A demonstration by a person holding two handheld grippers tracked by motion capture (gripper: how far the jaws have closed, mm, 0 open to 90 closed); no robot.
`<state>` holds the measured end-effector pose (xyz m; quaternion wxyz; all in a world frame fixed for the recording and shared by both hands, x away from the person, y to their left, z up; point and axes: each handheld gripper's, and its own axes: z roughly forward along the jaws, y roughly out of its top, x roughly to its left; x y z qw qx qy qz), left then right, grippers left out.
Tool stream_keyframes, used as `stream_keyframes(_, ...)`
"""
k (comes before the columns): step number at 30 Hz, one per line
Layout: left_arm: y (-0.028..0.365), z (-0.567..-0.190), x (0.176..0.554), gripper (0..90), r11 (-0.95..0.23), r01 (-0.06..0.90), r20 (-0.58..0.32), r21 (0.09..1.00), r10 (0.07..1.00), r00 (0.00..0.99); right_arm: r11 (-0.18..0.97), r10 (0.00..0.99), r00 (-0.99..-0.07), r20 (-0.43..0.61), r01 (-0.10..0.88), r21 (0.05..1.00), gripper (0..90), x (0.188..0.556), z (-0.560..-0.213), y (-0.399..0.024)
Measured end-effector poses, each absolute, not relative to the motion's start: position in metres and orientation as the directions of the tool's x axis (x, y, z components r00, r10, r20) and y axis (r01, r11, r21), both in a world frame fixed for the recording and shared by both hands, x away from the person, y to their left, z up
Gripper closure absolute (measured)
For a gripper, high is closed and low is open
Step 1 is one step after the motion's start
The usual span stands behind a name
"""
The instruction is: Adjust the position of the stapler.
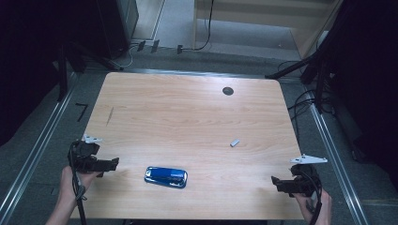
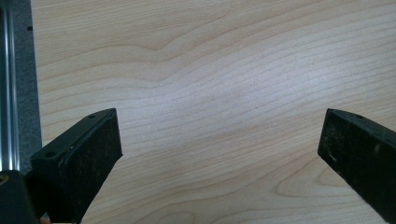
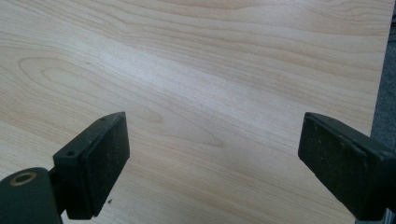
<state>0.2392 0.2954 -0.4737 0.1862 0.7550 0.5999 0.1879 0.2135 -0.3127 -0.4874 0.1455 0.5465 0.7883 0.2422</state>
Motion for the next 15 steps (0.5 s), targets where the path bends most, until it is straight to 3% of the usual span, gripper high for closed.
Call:
stream_keyframes(11,0.287,-0.474,0.242,0.5,-0.226,0.831,0.048,0.508,0.971,0.235,0.347,0.917,-0.398,-0.013,0.782,0.517,9.8,0.214,-0.489,-0.303)
stream_keyframes(15,0.282,-0.476,0.241,9.4,-0.251,0.824,0.044,0.508,0.963,0.266,0.366,0.91,-0.413,-0.024,0.777,0.512,12.8,0.212,-0.489,-0.3)
